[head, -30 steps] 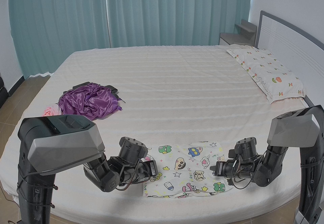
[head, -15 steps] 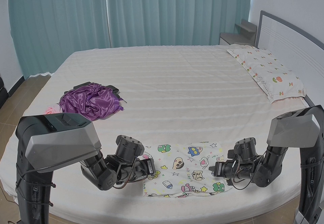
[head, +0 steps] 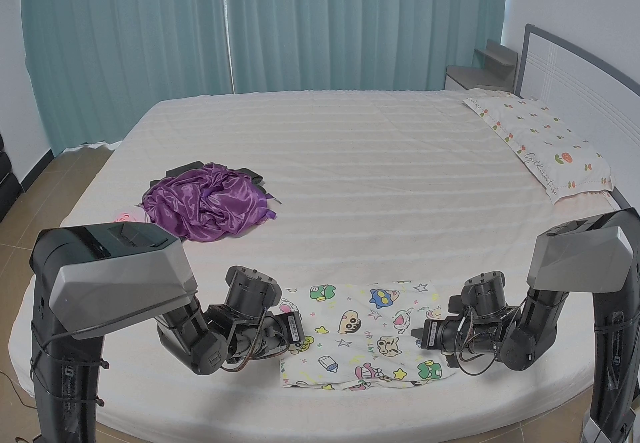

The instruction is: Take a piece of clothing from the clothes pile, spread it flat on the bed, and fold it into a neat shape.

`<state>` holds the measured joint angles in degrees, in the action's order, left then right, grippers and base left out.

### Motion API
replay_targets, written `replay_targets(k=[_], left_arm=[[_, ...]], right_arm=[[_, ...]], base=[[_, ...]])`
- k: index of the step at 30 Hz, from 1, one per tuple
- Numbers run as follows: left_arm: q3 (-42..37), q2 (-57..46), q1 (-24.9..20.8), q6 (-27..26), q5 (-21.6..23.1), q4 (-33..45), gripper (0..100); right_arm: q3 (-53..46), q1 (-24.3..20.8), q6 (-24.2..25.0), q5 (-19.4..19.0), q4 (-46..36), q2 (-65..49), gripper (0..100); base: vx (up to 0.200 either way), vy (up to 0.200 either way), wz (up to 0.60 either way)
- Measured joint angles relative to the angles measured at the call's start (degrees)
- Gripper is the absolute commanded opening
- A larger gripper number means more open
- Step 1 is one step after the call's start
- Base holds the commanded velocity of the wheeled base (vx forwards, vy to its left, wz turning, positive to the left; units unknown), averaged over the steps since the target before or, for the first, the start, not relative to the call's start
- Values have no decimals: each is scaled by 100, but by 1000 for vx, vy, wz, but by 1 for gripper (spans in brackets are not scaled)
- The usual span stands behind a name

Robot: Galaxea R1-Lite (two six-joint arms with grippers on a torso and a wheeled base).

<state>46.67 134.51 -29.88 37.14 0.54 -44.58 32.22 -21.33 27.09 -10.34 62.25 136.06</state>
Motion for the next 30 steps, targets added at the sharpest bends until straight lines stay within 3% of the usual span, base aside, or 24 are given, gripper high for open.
replay_targets(k=[20, 30], left_arm=[[-45, 68, 210, 0, -11, -9, 0], [-52, 162, 218, 10, -21, -17, 0]], right_arm=[[38, -85, -2, 29, -9, 0, 0], [28, -93, 0, 38, -1, 0, 0]], base=[[0, 200, 0], [0, 0, 0]])
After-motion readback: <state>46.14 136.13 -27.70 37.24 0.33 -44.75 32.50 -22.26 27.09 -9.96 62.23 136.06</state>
